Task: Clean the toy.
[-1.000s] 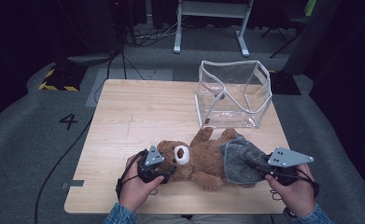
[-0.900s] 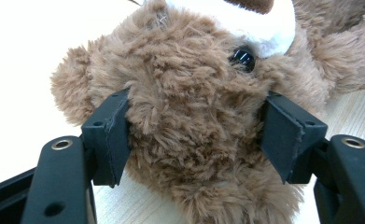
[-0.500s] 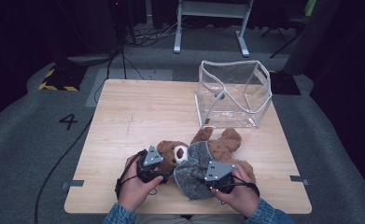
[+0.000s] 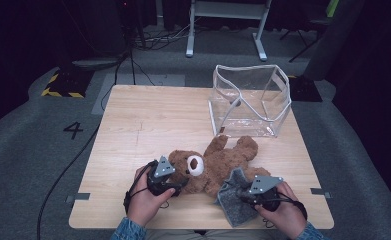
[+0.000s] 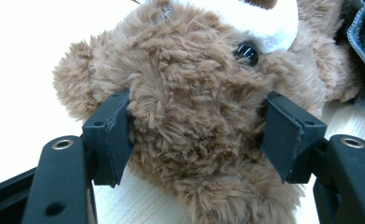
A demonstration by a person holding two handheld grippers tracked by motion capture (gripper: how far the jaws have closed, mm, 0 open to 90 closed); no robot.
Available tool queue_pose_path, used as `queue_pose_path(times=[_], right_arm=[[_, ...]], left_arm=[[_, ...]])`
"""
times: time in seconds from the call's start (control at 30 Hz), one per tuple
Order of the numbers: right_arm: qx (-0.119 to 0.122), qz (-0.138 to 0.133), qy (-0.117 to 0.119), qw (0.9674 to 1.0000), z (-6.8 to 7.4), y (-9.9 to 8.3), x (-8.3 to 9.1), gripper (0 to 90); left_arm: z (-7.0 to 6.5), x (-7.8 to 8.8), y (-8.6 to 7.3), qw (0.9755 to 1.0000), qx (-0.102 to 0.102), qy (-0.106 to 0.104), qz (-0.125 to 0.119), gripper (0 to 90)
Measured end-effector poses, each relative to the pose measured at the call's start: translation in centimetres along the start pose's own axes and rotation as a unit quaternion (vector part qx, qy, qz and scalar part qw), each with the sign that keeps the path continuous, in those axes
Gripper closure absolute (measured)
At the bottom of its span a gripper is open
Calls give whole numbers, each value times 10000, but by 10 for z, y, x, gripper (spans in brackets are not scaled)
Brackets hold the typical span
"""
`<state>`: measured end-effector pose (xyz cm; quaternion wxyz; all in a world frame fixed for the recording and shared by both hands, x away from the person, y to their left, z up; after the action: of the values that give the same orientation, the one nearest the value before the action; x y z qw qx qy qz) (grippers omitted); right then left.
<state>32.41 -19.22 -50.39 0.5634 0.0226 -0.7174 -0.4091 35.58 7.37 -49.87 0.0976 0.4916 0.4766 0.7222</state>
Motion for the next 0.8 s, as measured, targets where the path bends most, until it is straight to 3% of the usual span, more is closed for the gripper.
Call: queue_pose_path(times=[0.03, 0.13, 0.27, 0.33, 0.47, 0.57, 0.63, 0.67, 0.8], right_arm=[[107, 137, -52, 9998, -5, -6, 2, 721], [-97, 215, -18, 9997, -9, -17, 12, 721], [-411, 49, 85, 9991, -11, -24, 35, 722], [-544, -215, 121, 9982, -13, -23, 51, 724], [-691, -780, -299, 9941, -32, -20, 84, 723], [-896, -1038, -622, 9886, -52, -21, 97, 722], [-946, -1071, -716, 9871, -58, -22, 101, 722], [-1074, -1136, -834, 9842, -69, -23, 106, 722], [-972, -1159, -1254, 9805, -84, -18, 116, 709]], left_arm=[[0, 0, 0, 10000, -8, -4, -4, 320], [0, 0, 0, 10000, 41, 1, -58, 320], [1, 4, 1, 9999, 3, 21, -134, 313], [1, 6, 1, 9998, 23, 32, -183, 310], [2, 13, 2, 9997, 31, 112, -232, 311], [3, 20, 1, 9995, 37, 171, -246, 311], [3, 23, 0, 9994, 59, 177, -282, 309], [3, 27, -1, 9994, 79, 184, -298, 304], [5, 33, -5, 9992, 108, 273, -269, 298]])
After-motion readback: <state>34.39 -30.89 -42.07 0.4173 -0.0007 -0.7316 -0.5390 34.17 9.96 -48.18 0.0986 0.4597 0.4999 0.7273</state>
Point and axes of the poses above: each handheld gripper's, and its own axes: x roughly backward along the jaws, y roughly out of its top, z roughly to its left, the point moved 7 cm from there along -x, roughly forward along the jaws, and after that the axes turned 9 degrees about -x, right-handed, at the moved point
